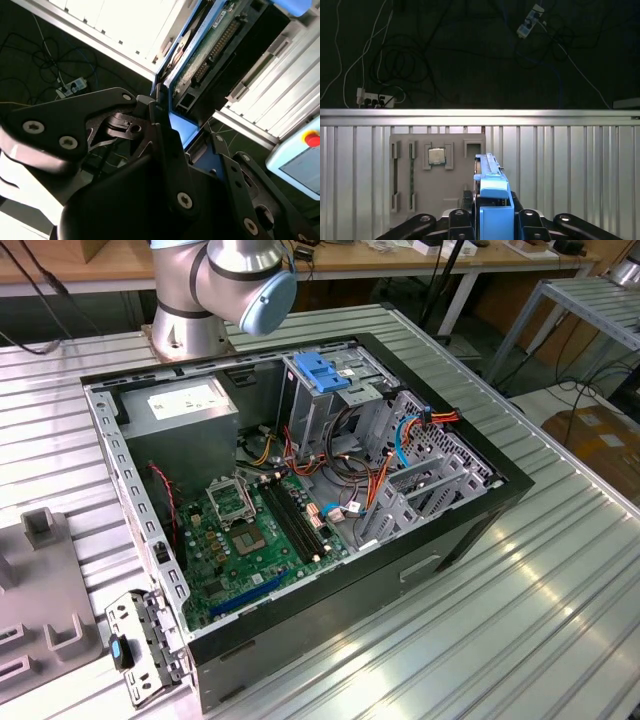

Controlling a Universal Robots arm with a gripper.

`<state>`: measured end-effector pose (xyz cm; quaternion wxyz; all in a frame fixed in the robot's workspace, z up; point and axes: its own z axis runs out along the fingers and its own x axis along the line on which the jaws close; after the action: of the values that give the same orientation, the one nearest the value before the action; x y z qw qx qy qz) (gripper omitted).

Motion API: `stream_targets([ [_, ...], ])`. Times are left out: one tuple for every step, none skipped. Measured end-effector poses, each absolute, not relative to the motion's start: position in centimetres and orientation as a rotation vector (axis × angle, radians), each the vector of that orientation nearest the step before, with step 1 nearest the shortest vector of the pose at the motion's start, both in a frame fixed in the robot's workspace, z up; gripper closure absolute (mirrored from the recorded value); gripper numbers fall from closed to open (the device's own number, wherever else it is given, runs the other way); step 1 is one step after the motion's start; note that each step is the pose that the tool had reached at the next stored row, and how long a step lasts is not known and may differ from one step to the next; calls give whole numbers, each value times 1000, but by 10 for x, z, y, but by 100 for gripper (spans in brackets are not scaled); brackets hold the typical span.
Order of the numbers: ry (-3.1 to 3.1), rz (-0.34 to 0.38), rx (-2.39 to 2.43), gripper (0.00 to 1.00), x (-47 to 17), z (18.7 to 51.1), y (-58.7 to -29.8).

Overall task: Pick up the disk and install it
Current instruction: 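Pick up the disk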

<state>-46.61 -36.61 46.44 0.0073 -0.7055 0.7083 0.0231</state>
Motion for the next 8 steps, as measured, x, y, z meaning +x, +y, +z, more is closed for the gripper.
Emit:
stream_targets([
  [2215, 72, -2206, 63, -466, 466, -366],
  [2215, 73, -2206, 63, -466, 468, -366],
  [2215, 73, -2206, 63, -466, 470, -366],
  [2215, 73, -2206, 63, -466, 472, -366],
  [2215, 73, -2206, 63, -466, 474, -366],
  [2216, 73, -2207, 63, -466, 476, -366],
  [2216, 72, -2207, 63, -466, 478, -366],
  [2216, 72, -2207, 63, -466, 480, -366],
])
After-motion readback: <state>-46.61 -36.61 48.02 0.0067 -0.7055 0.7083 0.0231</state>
